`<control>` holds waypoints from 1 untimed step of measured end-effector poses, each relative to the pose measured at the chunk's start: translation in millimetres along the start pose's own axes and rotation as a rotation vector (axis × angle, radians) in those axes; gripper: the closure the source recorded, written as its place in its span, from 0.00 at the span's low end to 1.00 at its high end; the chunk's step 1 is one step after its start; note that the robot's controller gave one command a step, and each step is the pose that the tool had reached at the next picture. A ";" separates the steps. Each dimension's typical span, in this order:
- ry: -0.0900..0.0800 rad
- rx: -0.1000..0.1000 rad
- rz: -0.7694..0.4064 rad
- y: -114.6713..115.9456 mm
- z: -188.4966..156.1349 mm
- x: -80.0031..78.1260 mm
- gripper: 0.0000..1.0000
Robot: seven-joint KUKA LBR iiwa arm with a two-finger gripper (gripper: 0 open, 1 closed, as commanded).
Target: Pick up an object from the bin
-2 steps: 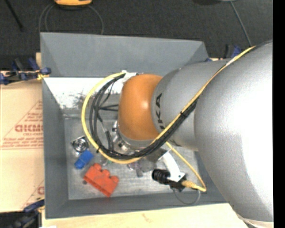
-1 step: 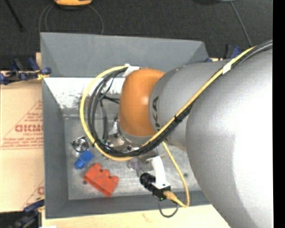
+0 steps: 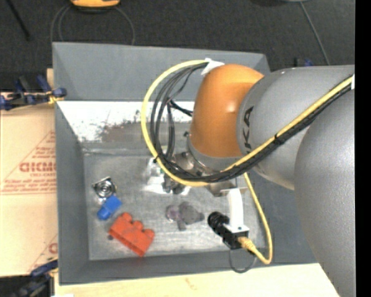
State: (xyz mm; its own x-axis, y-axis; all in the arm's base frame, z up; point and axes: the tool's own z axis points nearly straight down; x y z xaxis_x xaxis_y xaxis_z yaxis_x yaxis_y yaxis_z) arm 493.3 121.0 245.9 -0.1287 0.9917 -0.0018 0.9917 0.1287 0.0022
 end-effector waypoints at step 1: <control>-0.001 0.010 0.030 -0.5 100.3 -2.1 1.00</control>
Offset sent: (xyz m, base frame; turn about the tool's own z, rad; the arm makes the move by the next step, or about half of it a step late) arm 0.0013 -0.0003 -0.0955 0.0284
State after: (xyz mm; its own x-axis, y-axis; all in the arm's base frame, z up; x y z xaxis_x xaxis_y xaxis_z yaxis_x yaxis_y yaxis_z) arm 493.4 118.7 145.6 -0.0985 0.9951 -0.0027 0.9951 0.0984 -0.0081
